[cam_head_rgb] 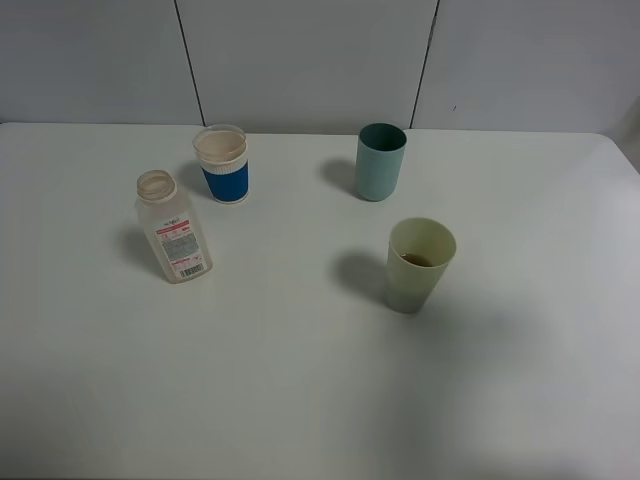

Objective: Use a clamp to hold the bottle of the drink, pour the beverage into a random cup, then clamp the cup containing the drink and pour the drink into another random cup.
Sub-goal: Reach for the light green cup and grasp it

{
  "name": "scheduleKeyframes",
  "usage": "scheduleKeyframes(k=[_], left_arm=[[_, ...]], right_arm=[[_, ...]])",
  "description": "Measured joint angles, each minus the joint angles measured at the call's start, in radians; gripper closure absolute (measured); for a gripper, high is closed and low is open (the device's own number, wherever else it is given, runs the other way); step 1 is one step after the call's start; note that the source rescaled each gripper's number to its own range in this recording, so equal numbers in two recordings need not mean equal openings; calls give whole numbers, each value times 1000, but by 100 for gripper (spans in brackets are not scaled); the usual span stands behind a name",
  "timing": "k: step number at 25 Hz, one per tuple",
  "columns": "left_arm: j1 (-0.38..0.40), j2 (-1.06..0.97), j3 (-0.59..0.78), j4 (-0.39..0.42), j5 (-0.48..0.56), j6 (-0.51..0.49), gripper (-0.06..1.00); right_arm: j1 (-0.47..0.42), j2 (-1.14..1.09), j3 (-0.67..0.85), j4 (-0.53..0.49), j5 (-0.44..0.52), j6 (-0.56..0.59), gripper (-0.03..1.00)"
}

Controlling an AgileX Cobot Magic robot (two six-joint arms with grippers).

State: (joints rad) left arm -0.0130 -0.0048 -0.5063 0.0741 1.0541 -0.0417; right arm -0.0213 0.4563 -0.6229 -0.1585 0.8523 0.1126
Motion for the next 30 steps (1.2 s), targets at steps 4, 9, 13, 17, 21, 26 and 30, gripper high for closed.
scheduleKeyframes(k=[4, 9, 13, 17, 21, 26, 30], left_arm=[[0, 0, 0, 0, 0, 0, -6], [0, 0, 0, 0, 0, 0, -6], [0, 0, 0, 0, 0, 0, -6], [0, 0, 0, 0, 0, 0, -6], [0, 0, 0, 0, 0, 0, -6], [0, 0, 0, 0, 0, 0, -6], [0, 0, 0, 0, 0, 0, -6]], right_arm=[[9, 223, -101, -10, -153, -26, -3], [83, 385, -178, -15, -256, -45, -3], [178, 508, -217, -14, -361, -57, -3], [284, 610, -219, 20, -452, -131, -3], [403, 674, -219, 113, -502, -252, -3], [484, 684, -219, 173, -511, -280, -3], [553, 684, -219, 188, -508, -280, -3]])
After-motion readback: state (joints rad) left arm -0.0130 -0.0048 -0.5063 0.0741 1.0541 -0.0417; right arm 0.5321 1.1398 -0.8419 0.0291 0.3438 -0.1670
